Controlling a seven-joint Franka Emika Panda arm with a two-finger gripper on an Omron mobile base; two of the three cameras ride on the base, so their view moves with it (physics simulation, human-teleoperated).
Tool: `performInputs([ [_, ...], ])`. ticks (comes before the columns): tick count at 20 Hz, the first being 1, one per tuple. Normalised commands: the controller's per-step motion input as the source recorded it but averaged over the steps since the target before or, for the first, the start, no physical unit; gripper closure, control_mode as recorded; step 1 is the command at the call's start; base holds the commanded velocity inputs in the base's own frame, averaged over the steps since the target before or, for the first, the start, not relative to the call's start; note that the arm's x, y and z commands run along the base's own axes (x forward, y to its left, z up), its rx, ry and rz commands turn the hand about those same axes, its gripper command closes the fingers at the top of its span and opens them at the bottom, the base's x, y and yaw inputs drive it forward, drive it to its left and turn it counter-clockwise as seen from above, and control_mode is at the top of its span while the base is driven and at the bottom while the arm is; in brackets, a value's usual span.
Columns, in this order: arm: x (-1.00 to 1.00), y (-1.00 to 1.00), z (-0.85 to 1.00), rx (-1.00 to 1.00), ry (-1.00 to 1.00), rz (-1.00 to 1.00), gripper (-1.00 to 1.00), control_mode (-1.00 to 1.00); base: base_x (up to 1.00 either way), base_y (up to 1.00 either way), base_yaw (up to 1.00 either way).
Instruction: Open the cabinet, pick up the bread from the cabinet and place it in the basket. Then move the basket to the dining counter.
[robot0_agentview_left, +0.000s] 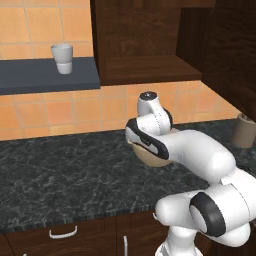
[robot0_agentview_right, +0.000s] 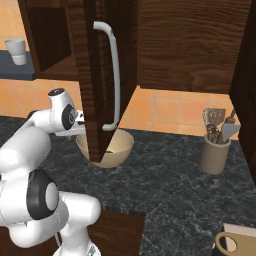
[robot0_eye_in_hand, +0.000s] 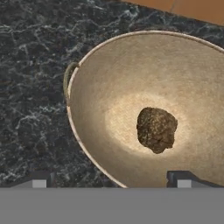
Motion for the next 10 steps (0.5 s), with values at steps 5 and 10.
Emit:
performInputs([
  [5,0.00,0.08,-0.32,-0.11,0.11,0.04,-1.00,-1.00,0.00,0.00,0.00],
  [10,0.00,-0.01,-0.19,0.00,0.00,0.02,-1.00,-1.00,0.00,0.00,0.00],
])
